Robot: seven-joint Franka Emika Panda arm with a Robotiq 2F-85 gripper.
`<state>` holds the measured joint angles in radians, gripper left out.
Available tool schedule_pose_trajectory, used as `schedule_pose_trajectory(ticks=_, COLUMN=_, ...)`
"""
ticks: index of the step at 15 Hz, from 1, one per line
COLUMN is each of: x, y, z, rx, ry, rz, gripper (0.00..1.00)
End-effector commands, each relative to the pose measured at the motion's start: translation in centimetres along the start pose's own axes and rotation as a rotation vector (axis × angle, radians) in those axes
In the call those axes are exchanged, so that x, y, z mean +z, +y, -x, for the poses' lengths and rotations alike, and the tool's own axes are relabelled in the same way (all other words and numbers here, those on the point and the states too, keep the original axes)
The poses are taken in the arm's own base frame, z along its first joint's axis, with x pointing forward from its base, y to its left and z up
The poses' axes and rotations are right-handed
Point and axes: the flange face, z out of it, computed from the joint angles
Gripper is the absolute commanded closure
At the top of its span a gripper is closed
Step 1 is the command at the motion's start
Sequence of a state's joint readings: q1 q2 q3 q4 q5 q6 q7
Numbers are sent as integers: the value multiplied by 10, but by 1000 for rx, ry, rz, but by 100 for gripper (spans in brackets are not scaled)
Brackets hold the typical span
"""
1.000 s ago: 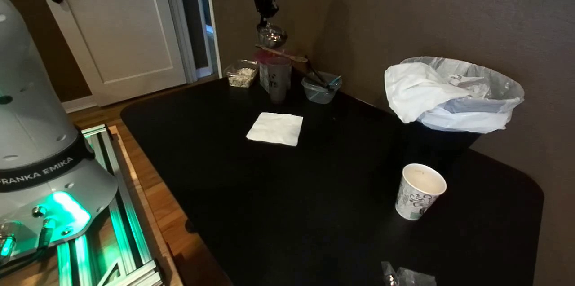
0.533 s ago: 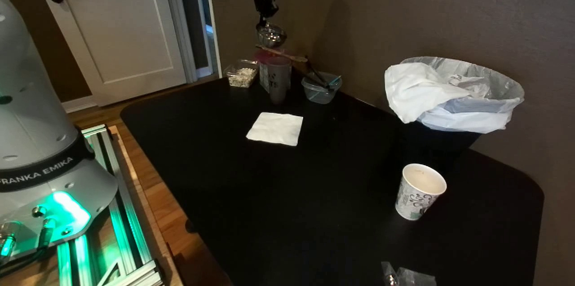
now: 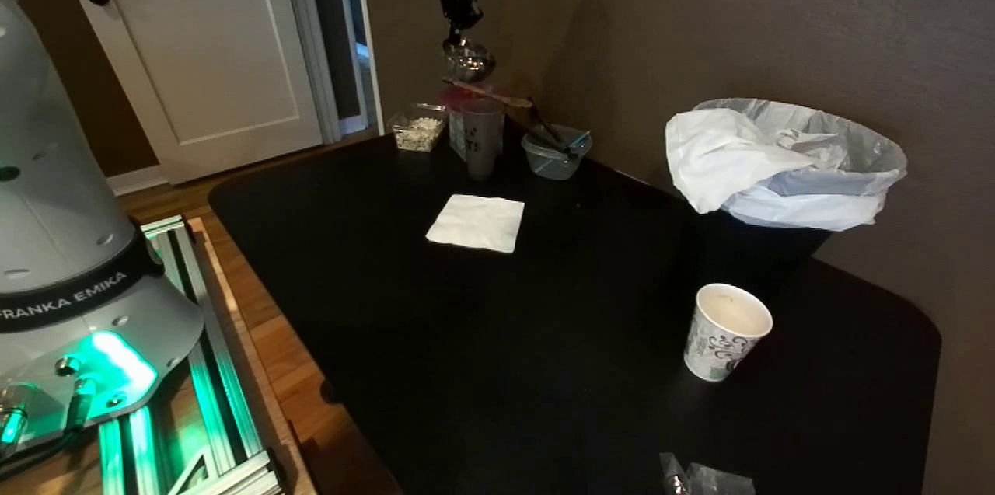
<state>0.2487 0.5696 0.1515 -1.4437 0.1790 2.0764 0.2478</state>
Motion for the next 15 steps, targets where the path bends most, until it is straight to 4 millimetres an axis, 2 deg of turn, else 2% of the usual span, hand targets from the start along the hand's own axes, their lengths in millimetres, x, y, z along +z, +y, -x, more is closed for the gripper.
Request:
schedule_pose_trajectory(ticks=1, x=-9, y=3, z=2, rx=-7, ry=4, rz=-41, gripper=99)
schedule_pose_trajectory(ticks=15, x=-15, y=14, z=3, rx=-16, ry=-2, rz=-99, gripper=99)
